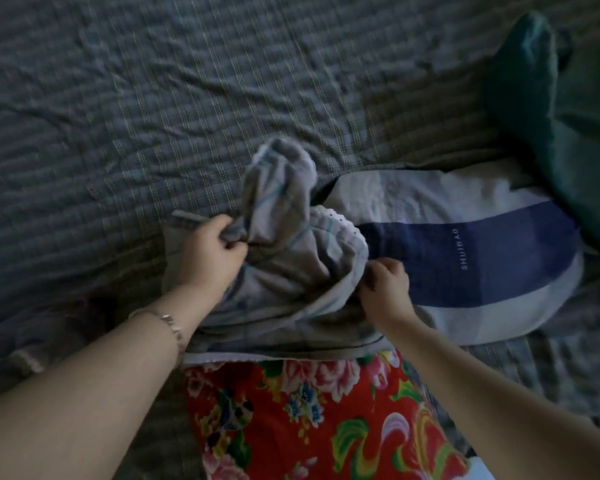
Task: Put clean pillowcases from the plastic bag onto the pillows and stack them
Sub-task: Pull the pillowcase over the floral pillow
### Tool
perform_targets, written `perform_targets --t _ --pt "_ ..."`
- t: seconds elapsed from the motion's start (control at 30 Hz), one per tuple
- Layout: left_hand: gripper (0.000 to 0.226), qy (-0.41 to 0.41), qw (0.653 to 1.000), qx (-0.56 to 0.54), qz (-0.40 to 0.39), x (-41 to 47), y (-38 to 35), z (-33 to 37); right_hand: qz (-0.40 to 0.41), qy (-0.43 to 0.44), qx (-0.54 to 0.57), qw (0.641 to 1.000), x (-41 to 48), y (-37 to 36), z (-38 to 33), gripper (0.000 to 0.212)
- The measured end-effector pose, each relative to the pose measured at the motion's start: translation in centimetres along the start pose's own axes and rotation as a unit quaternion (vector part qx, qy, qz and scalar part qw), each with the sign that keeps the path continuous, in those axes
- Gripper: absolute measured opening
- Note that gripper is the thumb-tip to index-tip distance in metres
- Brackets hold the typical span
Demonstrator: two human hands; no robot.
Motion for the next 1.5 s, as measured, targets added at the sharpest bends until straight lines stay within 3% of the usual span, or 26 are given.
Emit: perform_targets --t 0.13,0.2,0.33,0.43,0.53,0.63,0.77,0.83,0.87,0.93,1.0,1.03,1.1,1.2,1.33,1.43,1.5 --pt "0.013 0.057 0.991 -0.071 0.098 -2.1 2.3 -0.5 0.016 0.028 -0.012 0.999 -0.3 -0.7 -1.0 0.007" --pt "0.011 0.093 0.979 -0.103 0.149 -2.6 3.3 -0.6 0.034 0.009 -0.029 0.999 -1.1 -0.7 -1.3 0.026" --pt "0.019 0.146 0.963 -0.134 0.185 -2.4 4.0 -0.9 0.035 0.002 -0.072 0.997 -2.2 -0.6 -1.6 0.035" --pt "0.027 0.167 0.951 -0.151 0.213 -2.0 5.1 -1.1 0.056 0.02 -0.186 0.981 -3.3 1.1 0.2 0.039" --pt "0.013 0.157 0.961 -0.112 0.199 -1.2 6.0 -0.6 0.012 -0.071 -0.301 0.951 -6.5 1.5 6.3 0.038" --pt "0.017 0.129 0.975 -0.087 0.161 -0.2 4.7 1.0 -0.065 -0.202 -0.195 0.958 -8.8 -1.6 9.9 0.038" --pt "0.022 0.164 0.967 -0.131 0.147 0.2 2.3 1.4 -0.06 -0.239 -0.118 0.962 -6.4 -1.8 9.2 0.042" --pt "0.03 0.107 0.984 -0.117 0.076 0.2 1.3 1.5 0.006 -0.209 -0.178 0.962 -5.4 -0.5 7.4 0.034" --pt "0.035 0.066 0.992 -0.106 0.033 0.0 0.8 1.7 0.06 -0.147 -0.215 0.964 -5.2 -0.2 6.0 0.029" --pt "0.043 -0.021 0.998 -0.045 -0.034 -0.9 -0.3 1.7 0.144 0.062 -0.248 0.956 -5.5 -0.6 2.2 0.025" --pt "0.041 -0.106 0.99 0.059 -0.073 -2.7 -1.3 1.2 0.092 0.204 -0.282 0.933 -5.9 -2.1 -0.5 0.036" --pt "0.039 -0.145 0.979 0.109 -0.092 -3.8 -1.8 0.5 0.036 0.228 -0.325 0.917 -5.9 -3.0 -1.1 0.048" --pt "0.047 -0.214 0.939 0.236 -0.127 -6.5 -2.8 -1.1 -0.033 0.212 -0.419 0.882 -5.9 -4.3 -1.1 0.068" --pt "0.064 -0.241 0.871 0.39 -0.177 -9.6 -4.1 -3.3 -0.021 0.183 -0.445 0.877 -5.7 -4.4 0.2 0.054" --pt "0.043 -0.258 0.891 0.365 -0.084 -10.3 -5.1 -3.4 0.007 0.19 -0.392 0.9 -7.3 -3.4 2.3 0.011" --pt "0.022 -0.331 0.879 0.336 -0.066 -10.1 -5.7 -2.8 -0.06 0.108 -0.376 0.918 -8.3 -3.5 2.5 0.018" --pt "0.019 -0.268 0.898 0.343 -0.059 -8.8 -4.8 -3.4 -0.108 0.074 -0.39 0.912 -8.4 -3.4 2.3 0.03"
Point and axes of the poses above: each hand's wrist, its own x-axis towards the middle knuckle, its own y-axis out of the back of the hand, z = x × y, the point moved 2 cm from there along x, towards the middle knuckle, and after that the axes turned 13 degrees about -z, right-handed, at the moved point
